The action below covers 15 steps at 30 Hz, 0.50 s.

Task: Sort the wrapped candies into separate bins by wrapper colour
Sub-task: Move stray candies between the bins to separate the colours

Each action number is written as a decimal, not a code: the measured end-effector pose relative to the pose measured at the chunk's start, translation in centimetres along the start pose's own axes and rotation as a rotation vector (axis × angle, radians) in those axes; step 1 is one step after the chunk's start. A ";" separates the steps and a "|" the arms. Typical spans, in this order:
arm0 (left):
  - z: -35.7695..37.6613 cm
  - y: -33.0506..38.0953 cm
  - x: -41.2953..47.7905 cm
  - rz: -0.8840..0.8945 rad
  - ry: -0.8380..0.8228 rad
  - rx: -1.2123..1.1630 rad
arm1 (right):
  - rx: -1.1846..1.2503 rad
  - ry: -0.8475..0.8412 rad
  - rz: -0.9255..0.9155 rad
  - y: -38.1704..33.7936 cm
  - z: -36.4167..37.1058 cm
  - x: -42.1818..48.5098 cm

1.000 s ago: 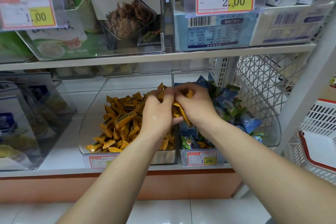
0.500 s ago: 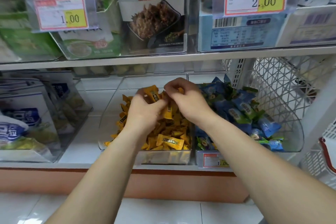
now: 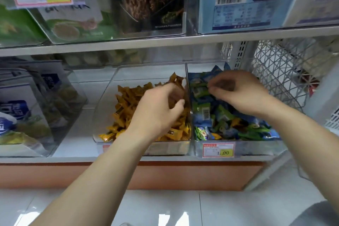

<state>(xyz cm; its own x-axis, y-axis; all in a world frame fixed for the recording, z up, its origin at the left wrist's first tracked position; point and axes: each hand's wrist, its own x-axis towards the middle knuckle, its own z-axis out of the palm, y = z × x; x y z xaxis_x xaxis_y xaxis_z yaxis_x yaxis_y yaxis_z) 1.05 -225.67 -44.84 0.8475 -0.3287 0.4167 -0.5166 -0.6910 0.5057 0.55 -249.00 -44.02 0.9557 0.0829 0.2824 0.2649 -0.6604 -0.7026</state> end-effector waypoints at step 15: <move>9.9 6.2 1.9 0.083 -0.588 0.323 | -0.607 -0.321 0.014 5.9 -2.4 -4.4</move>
<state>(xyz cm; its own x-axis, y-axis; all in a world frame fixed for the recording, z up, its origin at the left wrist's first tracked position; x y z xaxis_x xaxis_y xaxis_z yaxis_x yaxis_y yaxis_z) 0.66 -236.96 -48.38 0.7789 -0.6218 -0.0820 -0.5983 -0.7758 0.2002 -2.36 -255.05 -47.82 0.9740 0.2267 0.0026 0.2231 -0.9566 -0.1874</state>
